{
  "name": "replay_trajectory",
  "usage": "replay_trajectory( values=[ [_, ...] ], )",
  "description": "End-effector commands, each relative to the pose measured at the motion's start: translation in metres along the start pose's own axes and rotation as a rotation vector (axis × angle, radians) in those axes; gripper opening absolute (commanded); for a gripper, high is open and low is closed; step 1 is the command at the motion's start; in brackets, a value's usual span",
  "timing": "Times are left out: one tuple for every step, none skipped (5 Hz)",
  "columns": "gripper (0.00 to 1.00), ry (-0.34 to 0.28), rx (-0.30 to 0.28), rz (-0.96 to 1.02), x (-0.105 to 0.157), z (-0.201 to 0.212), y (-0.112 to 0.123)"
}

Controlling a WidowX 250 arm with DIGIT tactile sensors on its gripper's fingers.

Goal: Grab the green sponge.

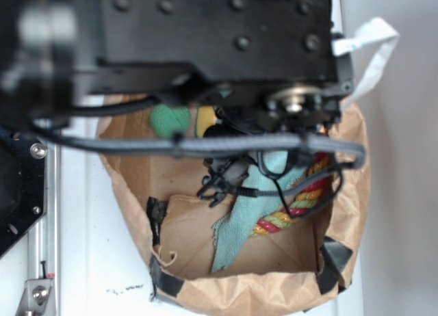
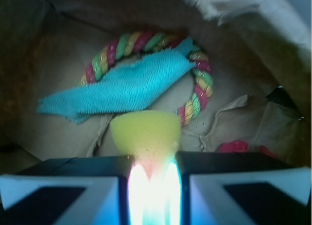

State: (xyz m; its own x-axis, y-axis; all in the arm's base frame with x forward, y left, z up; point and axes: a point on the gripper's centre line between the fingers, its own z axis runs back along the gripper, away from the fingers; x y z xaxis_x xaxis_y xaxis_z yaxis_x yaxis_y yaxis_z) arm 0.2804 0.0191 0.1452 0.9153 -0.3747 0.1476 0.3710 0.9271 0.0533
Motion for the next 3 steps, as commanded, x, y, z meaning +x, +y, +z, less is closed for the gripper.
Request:
replay_trajectory(
  values=[
    [0.00, -0.167, -0.047, 0.060, -0.0016, 0.0313, -0.0198],
    [0.00, -0.121, -0.052, 0.062, -0.0011, 0.0267, -0.0189],
    [0.00, -0.100, -0.055, 0.044, -0.0034, 0.0225, -0.0167]
  ],
)
